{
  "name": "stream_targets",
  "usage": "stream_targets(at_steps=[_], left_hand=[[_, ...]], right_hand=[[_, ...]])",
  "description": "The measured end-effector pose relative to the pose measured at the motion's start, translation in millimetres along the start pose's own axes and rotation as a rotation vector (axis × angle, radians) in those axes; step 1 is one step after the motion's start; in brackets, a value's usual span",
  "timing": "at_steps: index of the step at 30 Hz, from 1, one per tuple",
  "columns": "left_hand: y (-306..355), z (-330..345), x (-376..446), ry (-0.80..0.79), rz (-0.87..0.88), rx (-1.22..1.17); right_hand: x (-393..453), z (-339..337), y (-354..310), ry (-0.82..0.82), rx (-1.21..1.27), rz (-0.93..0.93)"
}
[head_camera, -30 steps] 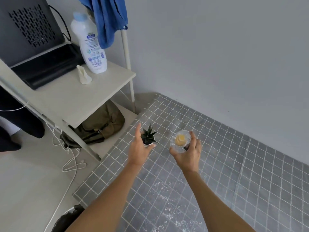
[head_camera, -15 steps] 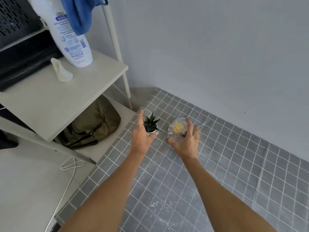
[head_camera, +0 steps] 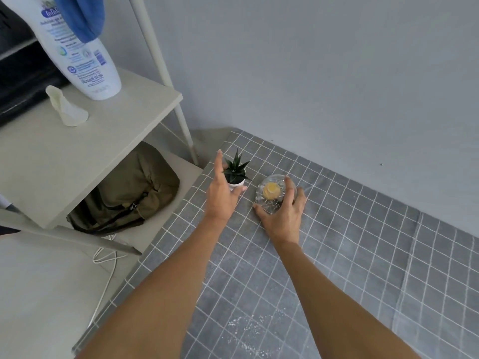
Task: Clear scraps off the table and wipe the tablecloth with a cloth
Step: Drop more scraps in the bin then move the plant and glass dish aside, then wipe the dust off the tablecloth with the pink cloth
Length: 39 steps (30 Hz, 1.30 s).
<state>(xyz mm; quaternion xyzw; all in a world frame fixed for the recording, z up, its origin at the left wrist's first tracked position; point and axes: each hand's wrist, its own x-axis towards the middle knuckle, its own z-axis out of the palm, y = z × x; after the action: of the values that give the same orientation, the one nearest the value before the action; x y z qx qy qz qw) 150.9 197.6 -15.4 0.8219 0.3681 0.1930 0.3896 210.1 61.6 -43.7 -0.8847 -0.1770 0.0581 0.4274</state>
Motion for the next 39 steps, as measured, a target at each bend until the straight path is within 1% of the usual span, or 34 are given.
stream_targets(at_steps=[4, 8, 11, 14, 16, 20, 22, 25, 28, 32, 39], left_hand=[[1, -4, -3, -0.004, 0.003, 0.038], [7, -17, -11, -0.017, 0.029, 0.067], [11, -31, -24, -0.026, 0.022, 0.123], [16, -44, -44, -0.066, -0.032, 0.157], [18, -51, -67, -0.117, -0.027, 0.238], [14, -59, -126, -0.262, 0.086, 0.362], [10, -64, -155, -0.367, 0.157, 0.487], [5, -77, -192, -0.549, 0.282, 0.734], [4, -86, -220, -0.683, 0.310, 0.867], [20, -90, -251, -0.756, 0.359, 0.876], [58, -72, -299, -0.810, 0.456, 0.856]], right_hand=[[-2, -5, 0, -0.028, -0.035, -0.002], [-6, -18, 3, -0.125, -0.111, 0.001], [-19, -30, 2, -0.176, -0.191, 0.058], [-44, -48, 0, -0.152, -0.255, 0.114], [-68, -61, 1, -0.147, -0.274, 0.143], [-131, -84, 5, -0.185, -0.378, 0.213], [-166, -92, 6, -0.220, -0.452, 0.250], [-216, -103, 3, -0.293, -0.516, 0.283], [-260, -116, -1, -0.333, -0.548, 0.316], [-304, -140, -1, -0.323, -0.564, 0.384], [-345, -196, 14, -0.219, -0.584, 0.448]])
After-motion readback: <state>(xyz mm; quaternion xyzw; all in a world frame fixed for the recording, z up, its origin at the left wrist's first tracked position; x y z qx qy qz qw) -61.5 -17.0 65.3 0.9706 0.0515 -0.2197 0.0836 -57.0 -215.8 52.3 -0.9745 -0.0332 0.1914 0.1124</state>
